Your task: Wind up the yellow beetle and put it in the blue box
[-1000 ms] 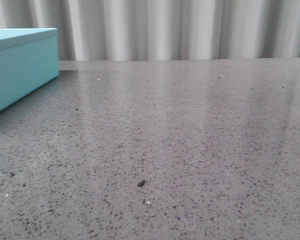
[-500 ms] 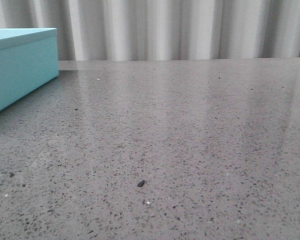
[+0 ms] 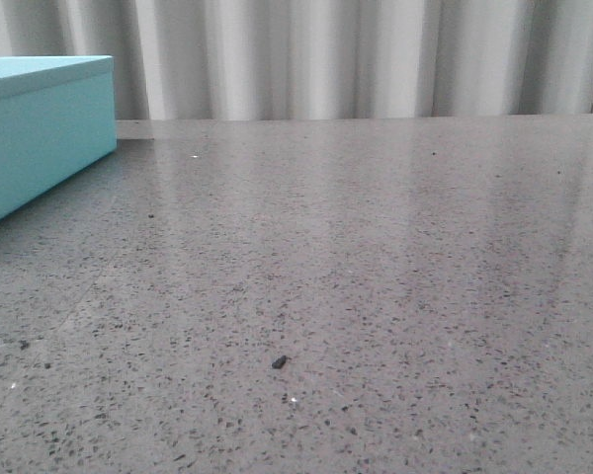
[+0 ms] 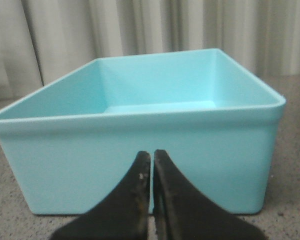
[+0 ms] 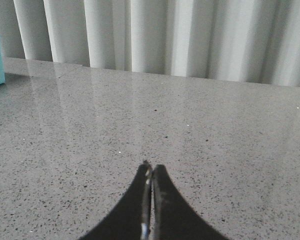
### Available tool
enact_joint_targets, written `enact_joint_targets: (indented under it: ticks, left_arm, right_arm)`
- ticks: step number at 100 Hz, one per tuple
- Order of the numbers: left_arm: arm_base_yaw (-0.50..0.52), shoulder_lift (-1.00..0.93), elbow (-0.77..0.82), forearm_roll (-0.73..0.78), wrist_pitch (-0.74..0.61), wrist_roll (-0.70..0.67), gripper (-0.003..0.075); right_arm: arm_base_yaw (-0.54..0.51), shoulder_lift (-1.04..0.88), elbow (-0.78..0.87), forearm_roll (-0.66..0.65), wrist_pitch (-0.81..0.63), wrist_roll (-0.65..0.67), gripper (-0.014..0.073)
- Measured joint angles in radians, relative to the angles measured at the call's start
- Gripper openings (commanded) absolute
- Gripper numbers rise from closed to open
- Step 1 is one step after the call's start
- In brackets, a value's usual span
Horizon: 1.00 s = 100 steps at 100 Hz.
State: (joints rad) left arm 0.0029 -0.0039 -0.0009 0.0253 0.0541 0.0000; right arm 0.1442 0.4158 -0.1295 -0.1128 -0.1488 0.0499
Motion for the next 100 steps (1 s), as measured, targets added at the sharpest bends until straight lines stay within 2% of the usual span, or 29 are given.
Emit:
enact_joint_targets:
  ticks: [22,55,100]
  left_arm:
    - [0.0,0.0,0.0,0.0,0.038,-0.026,-0.0021]
    - [0.0,0.0,0.0,0.0,0.266,-0.034,-0.0021]
    - [0.0,0.0,0.0,0.0,0.272,-0.034,-0.0021]
  right_arm:
    - [0.0,0.0,0.0,0.0,0.0,0.0,-0.0061]
    - [0.0,0.0,0.0,0.0,0.0,0.0,-0.0061]
    - [0.0,0.0,0.0,0.0,0.0,0.0,-0.0061]
